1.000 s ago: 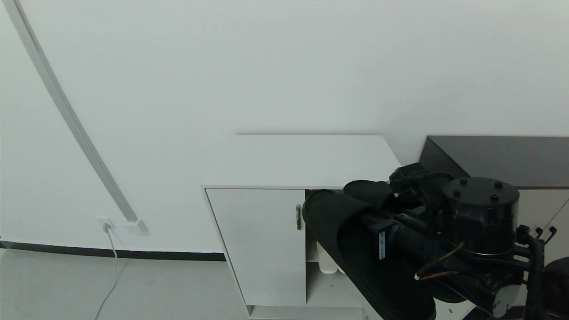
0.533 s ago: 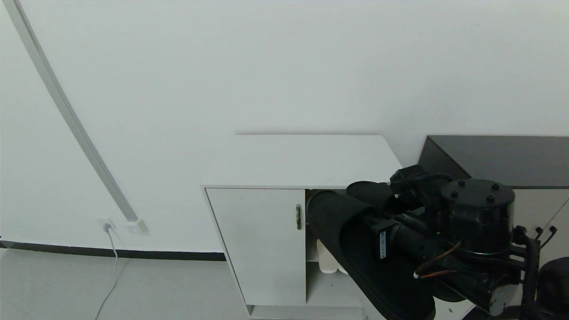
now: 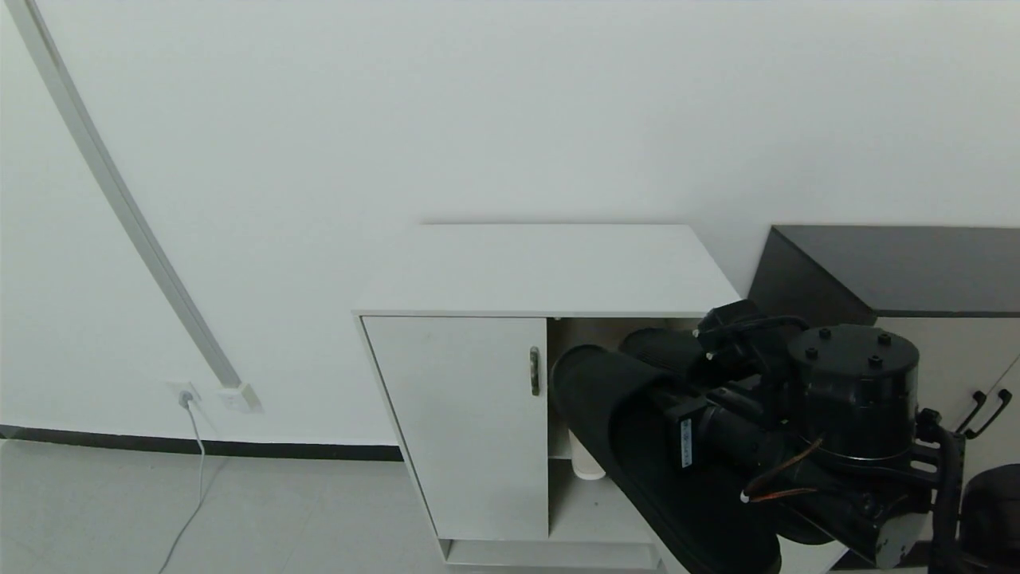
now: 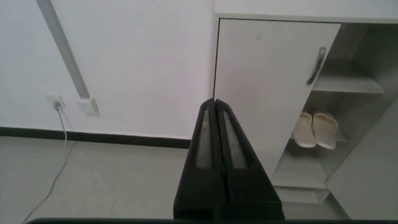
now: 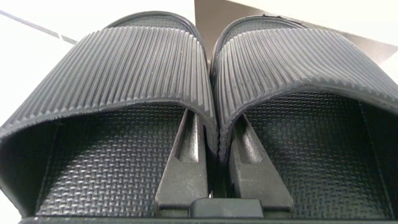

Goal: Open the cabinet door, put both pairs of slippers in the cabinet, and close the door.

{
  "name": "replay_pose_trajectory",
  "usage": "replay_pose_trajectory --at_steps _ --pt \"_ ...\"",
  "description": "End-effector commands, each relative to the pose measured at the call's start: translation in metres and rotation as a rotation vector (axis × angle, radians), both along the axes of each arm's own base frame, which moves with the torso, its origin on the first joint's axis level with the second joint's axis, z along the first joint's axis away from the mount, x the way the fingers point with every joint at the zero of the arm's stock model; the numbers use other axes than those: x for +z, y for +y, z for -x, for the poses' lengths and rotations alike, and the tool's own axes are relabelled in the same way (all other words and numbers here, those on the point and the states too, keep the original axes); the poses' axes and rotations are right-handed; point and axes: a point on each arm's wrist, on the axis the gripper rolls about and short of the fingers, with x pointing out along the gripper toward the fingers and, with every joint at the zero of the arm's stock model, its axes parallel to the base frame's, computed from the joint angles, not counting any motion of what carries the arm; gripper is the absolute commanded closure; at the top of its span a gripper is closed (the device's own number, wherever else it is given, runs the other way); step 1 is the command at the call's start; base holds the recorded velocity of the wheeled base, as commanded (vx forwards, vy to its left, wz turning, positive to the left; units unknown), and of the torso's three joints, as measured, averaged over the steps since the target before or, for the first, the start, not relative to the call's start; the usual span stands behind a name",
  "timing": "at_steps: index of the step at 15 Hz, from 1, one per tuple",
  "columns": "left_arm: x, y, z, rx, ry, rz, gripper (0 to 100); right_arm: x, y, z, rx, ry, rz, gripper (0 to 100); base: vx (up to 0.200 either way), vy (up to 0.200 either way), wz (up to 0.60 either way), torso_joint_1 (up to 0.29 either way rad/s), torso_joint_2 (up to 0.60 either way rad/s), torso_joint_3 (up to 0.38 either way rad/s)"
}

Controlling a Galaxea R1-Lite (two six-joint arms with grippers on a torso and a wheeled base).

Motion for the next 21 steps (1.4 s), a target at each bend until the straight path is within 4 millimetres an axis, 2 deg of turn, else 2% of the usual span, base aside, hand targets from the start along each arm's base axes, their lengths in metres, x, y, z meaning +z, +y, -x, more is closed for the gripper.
replay_pose_trajectory --at_steps 1,12,21 --pt "0.0 0.0 -0.0001 0.001 0.001 0.0 100 -0.001 0.0004 -0.0002 0.001 0.002 0.003 100 0.0 0.0 0.0 -0.237 0.54 0.31" --pt "0.0 0.0 -0.0001 0.001 0.001 0.0 100 -0.0044 0.0017 -0.0014 0.001 0.006 0.009 100 0.0 0.0 0.0 -0.21 0.53 0.318" --pt "0.0 0.0 -0.0001 0.001 0.001 0.0 100 -0.0053 0.0018 -0.0009 0.007 -0.001 0.023 100 0.0 0.0 0.0 -0.137 0.47 0.332"
